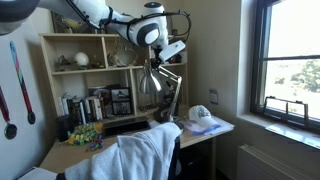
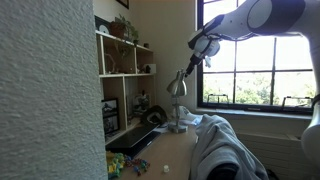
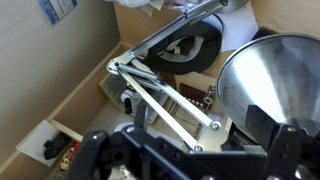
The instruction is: Adjust the desk lamp
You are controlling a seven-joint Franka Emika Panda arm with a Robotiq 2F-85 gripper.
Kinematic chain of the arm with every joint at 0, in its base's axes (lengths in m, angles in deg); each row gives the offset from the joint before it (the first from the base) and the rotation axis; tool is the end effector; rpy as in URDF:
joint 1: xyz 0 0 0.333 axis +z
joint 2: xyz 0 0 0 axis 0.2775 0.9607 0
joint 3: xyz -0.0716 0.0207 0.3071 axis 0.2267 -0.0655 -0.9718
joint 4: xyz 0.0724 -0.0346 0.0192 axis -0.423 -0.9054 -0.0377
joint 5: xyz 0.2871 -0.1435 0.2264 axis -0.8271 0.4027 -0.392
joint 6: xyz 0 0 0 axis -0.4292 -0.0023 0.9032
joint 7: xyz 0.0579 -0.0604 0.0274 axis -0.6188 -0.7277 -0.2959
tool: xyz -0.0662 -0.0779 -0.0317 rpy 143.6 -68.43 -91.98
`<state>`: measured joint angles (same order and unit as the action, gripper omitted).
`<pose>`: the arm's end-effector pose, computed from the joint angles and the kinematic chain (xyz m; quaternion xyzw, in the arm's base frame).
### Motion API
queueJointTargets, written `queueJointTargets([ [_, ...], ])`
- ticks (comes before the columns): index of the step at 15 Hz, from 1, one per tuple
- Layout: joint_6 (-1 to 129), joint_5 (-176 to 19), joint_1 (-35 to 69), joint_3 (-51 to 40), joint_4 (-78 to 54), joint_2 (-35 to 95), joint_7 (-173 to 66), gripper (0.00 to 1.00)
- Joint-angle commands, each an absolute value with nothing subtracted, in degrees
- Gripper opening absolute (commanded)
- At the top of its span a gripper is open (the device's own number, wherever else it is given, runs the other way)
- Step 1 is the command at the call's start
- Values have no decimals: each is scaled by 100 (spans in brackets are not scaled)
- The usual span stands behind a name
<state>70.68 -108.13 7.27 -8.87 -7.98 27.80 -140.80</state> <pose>0.6768 -0.1092 0.5877 0.8073 0.4544 0.3642 0.0959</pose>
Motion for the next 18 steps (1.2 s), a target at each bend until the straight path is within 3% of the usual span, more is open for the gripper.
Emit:
queueJointTargets([
  [1,6556,-10373,692,-794,-1110,2204,-13242,100],
  [11,4741,-10189,755,-410,-1584,944,-11872,100],
  [18,4591,-10162,885,-210,-2039,338,-11542,100],
])
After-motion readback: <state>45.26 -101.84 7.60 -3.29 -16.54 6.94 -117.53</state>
